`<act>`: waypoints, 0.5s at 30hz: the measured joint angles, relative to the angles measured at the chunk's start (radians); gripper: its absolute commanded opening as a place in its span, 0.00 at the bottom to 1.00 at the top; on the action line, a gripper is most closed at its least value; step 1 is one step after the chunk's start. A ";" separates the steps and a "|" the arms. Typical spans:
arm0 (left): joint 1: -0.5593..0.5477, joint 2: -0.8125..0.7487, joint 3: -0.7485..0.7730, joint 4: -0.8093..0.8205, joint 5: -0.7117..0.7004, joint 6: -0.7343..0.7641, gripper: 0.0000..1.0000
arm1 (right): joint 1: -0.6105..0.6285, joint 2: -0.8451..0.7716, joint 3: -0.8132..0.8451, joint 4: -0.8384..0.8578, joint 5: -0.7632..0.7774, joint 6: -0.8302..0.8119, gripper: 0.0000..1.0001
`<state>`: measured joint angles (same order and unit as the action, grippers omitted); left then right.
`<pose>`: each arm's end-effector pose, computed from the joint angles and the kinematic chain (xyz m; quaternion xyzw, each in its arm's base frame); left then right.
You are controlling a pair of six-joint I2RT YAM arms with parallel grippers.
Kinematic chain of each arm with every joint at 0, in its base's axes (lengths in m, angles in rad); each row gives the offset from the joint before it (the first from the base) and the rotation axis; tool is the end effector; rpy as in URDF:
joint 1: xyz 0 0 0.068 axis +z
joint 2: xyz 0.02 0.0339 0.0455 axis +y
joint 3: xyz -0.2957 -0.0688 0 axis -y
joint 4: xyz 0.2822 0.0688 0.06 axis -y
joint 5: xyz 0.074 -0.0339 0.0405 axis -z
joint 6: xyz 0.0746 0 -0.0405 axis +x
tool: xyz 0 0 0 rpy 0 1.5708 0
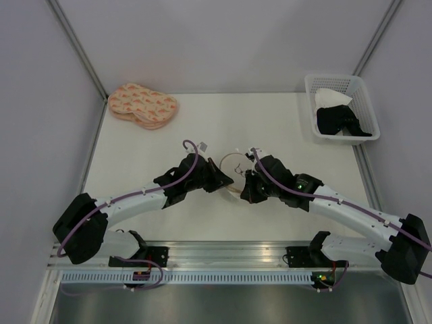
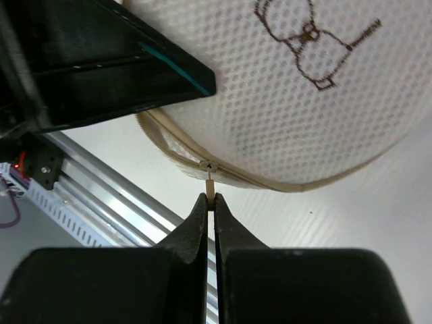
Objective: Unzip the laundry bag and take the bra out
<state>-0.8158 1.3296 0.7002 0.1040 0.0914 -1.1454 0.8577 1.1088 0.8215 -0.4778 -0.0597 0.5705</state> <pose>0.2288 -0.2531 0.2086 -0.1195 0.8576 -0.4364 0.2446 0.1817 0.2169 0.2529 -0.1432 0.9084 0.2774 0.2781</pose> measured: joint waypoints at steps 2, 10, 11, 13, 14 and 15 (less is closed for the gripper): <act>0.000 0.000 0.000 -0.003 -0.012 0.005 0.02 | 0.000 0.015 0.011 -0.032 0.028 0.000 0.00; 0.013 -0.016 0.000 -0.006 -0.029 0.046 0.02 | 0.000 0.041 0.013 -0.138 0.136 0.003 0.00; 0.015 -0.020 0.000 -0.005 -0.028 0.055 0.02 | 0.000 0.050 0.014 -0.148 0.160 0.006 0.01; 0.024 -0.026 0.000 -0.005 -0.017 0.074 0.02 | -0.002 0.079 0.024 -0.177 0.214 0.020 0.01; 0.027 -0.026 0.000 -0.005 -0.010 0.085 0.02 | -0.003 0.095 0.032 -0.188 0.244 0.027 0.00; 0.032 -0.026 0.000 -0.005 -0.003 0.094 0.02 | -0.005 0.107 0.040 -0.203 0.274 0.033 0.01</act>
<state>-0.7841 1.3033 0.7002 0.0990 0.0879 -1.0512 0.8528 1.2156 0.8612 -0.6807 0.2142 0.6037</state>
